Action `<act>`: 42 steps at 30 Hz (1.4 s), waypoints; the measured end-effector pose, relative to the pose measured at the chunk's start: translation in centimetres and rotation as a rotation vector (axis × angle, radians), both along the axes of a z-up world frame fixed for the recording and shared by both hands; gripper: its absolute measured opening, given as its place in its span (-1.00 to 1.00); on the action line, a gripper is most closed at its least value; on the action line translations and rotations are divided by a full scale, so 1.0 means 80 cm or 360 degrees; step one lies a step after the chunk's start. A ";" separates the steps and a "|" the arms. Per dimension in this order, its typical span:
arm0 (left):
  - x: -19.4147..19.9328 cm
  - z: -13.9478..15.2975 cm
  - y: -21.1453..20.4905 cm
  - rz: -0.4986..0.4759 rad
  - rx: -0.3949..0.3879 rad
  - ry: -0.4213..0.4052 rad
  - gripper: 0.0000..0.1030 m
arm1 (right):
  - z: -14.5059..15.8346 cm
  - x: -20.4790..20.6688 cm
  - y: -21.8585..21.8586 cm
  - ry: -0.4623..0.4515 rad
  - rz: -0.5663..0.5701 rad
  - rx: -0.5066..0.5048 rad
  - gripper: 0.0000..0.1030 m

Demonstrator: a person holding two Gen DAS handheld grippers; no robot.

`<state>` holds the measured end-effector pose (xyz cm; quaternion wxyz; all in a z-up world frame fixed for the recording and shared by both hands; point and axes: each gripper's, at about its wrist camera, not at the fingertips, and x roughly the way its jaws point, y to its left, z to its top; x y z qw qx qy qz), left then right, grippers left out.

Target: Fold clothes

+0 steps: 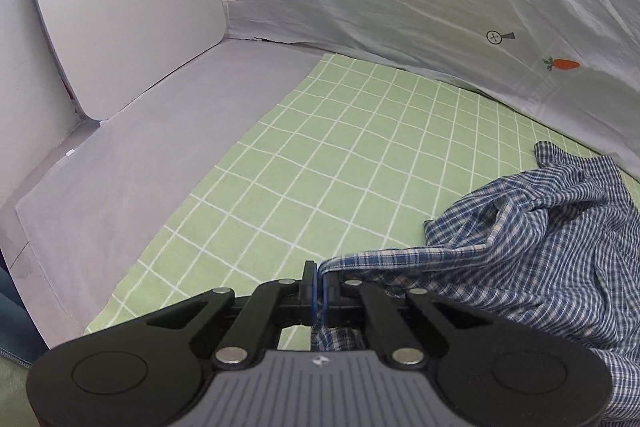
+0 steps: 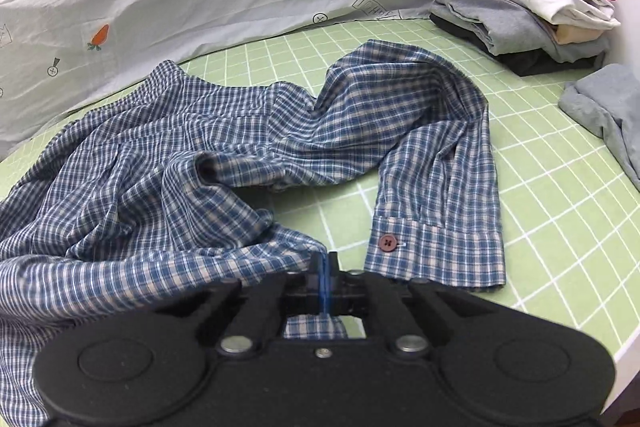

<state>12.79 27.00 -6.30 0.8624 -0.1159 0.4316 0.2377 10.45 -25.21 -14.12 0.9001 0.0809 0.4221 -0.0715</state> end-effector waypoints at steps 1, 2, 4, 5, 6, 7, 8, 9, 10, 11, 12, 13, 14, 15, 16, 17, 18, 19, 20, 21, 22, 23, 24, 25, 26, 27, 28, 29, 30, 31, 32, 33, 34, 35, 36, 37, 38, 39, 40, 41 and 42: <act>0.002 -0.002 0.000 -0.0008 -0.0007 0.0014 -0.83 | -0.002 0.000 0.004 0.0018 0.0005 -0.0024 -0.99; 0.002 -0.008 -0.004 -0.0033 -0.0013 0.0051 -0.73 | -0.005 0.001 0.009 0.0037 0.0010 -0.0047 -0.97; -0.003 -0.020 -0.012 -0.0058 -0.0061 0.0091 -0.40 | -0.009 0.001 0.014 0.0067 0.0019 -0.0030 -0.74; -0.011 -0.027 -0.016 -0.0063 -0.0109 0.0107 -0.23 | -0.010 -0.001 0.015 0.0077 0.0024 -0.0002 -0.53; -0.019 -0.036 -0.019 -0.0063 -0.0153 0.0128 -0.15 | -0.011 -0.005 0.016 0.0085 0.0031 0.0005 -0.08; -0.029 -0.045 -0.023 -0.0056 -0.0193 0.0156 -0.13 | -0.012 -0.009 0.017 0.0090 0.0046 0.0001 0.05; -0.038 -0.053 -0.028 -0.0046 -0.0218 0.0185 -0.12 | -0.013 -0.012 0.019 0.0096 0.0062 -0.0002 0.05; -0.048 -0.061 -0.033 -0.0031 -0.0229 0.0216 -0.10 | -0.014 -0.016 0.020 0.0108 0.0071 0.0000 0.08; -0.057 -0.068 -0.037 -0.0016 -0.0241 0.0243 -0.08 | -0.017 -0.018 0.021 0.0130 0.0069 0.0016 0.16; -0.065 -0.074 -0.040 -0.0001 -0.0260 0.0264 -0.04 | -0.019 -0.021 0.022 0.0152 0.0067 0.0032 0.20; -0.073 -0.079 -0.043 0.0012 -0.0284 0.0280 -0.03 | -0.022 -0.024 0.022 0.0172 0.0063 0.0047 0.26; -0.079 -0.085 -0.046 0.0018 -0.0308 0.0296 -0.03 | -0.024 -0.027 0.022 0.0188 0.0056 0.0060 0.30; -0.084 -0.090 -0.051 0.0011 -0.0325 0.0306 -0.03 | -0.026 -0.028 0.021 0.0204 0.0050 0.0073 0.31; -0.088 -0.093 -0.057 -0.0010 -0.0313 0.0307 -0.02 | -0.029 -0.030 0.020 0.0220 0.0045 0.0085 0.33; -0.090 -0.093 -0.063 -0.0040 -0.0282 0.0304 -0.02 | -0.031 -0.033 0.020 0.0229 0.0034 0.0096 0.32; -0.091 -0.094 -0.068 -0.0064 -0.0259 0.0297 -0.05 | -0.034 -0.035 0.020 0.0238 0.0024 0.0106 0.28; -0.092 -0.094 -0.073 -0.0084 -0.0243 0.0286 -0.18 | -0.035 -0.038 0.019 0.0235 0.0010 0.0110 0.05; -0.093 -0.094 -0.077 -0.0100 -0.0233 0.0277 -0.36 | -0.035 -0.041 0.018 0.0213 0.0002 0.0108 -0.37; -0.094 -0.094 -0.080 -0.0112 -0.0227 0.0270 -0.87 | -0.034 -0.042 0.017 0.0207 0.0016 0.0126 -0.64; -0.096 -0.093 -0.082 -0.0119 -0.0213 0.0264 -0.97 | -0.034 -0.044 0.016 0.0197 0.0023 0.0140 -0.96; -0.098 -0.090 -0.085 -0.0121 -0.0191 0.0259 -0.97 | -0.031 -0.047 0.015 0.0183 0.0017 0.0148 -0.96; -0.101 -0.086 -0.088 -0.0118 -0.0149 0.0256 -0.98 | -0.028 -0.049 0.014 0.0168 0.0011 0.0143 -0.97; -0.105 -0.081 -0.091 -0.0112 -0.0094 0.0256 -0.98 | -0.023 -0.053 0.013 0.0147 0.0001 0.0114 -0.97; -0.110 -0.073 -0.090 -0.0099 -0.0049 0.0254 -0.98 | -0.015 -0.058 0.012 0.0122 -0.0016 0.0083 -0.98; -0.116 -0.062 -0.086 -0.0075 -0.0010 0.0251 -0.98 | -0.007 -0.063 0.009 0.0098 -0.0036 0.0056 -0.99; -0.122 -0.054 -0.081 -0.0047 0.0010 0.0247 -0.98 | 0.001 -0.068 0.005 0.0075 -0.0063 0.0048 -0.99; -0.127 -0.050 -0.073 -0.0015 -0.0005 0.0249 -0.98 | 0.006 -0.072 0.000 0.0065 -0.0082 0.0058 -0.99; -0.130 -0.047 -0.062 0.0017 -0.0035 0.0257 -0.98 | 0.007 -0.074 -0.004 0.0073 -0.0095 0.0074 -0.99; -0.134 -0.047 -0.053 0.0044 -0.0068 0.0265 -0.98 | 0.006 -0.076 -0.008 0.0092 -0.0104 0.0090 -0.99; -0.136 -0.051 -0.049 0.0059 -0.0096 0.0279 -0.98 | 0.001 -0.075 -0.008 0.0134 -0.0104 0.0103 -0.98; -0.136 -0.053 -0.048 0.0059 -0.0104 0.0292 -0.97 | -0.006 -0.073 -0.007 0.0179 -0.0098 0.0103 -0.98; -0.136 -0.054 -0.049 0.0051 -0.0103 0.0301 -0.90 | -0.013 -0.071 -0.005 0.0229 -0.0090 0.0093 -0.95; -0.136 -0.053 -0.051 0.0043 -0.0099 0.0294 -0.87 | -0.017 -0.070 -0.002 0.0263 -0.0094 0.0074 -0.91; -0.137 -0.048 -0.054 0.0034 -0.0098 0.0264 -0.76 | -0.016 -0.069 -0.001 0.0261 -0.0106 0.0058 -0.82; -0.137 -0.041 -0.056 0.0022 -0.0105 0.0226 -0.48 | -0.011 -0.069 0.000 0.0226 -0.0101 0.0044 -0.61; -0.136 -0.034 -0.060 0.0010 -0.0112 0.0187 -0.35 | -0.005 -0.069 0.002 0.0180 -0.0085 0.0026 -0.18; -0.132 -0.028 -0.065 -0.0010 -0.0116 0.0150 -0.10 | 0.002 -0.067 0.003 0.0137 -0.0065 0.0002 -0.02; -0.127 -0.021 -0.071 -0.0035 -0.0115 0.0114 0.08 | 0.008 -0.061 0.006 0.0100 -0.0033 -0.0033 0.06; -0.121 -0.013 -0.077 -0.0064 -0.0106 0.0084 0.12 | 0.014 -0.055 0.008 0.0064 -0.0002 -0.0068 0.11; -0.113 -0.006 -0.083 -0.0097 -0.0088 0.0060 0.15 | 0.020 -0.049 0.011 0.0032 0.0028 -0.0101 0.20; -0.104 0.001 -0.089 -0.0124 -0.0072 0.0038 0.19 | 0.023 -0.041 0.014 0.0010 0.0054 -0.0132 0.41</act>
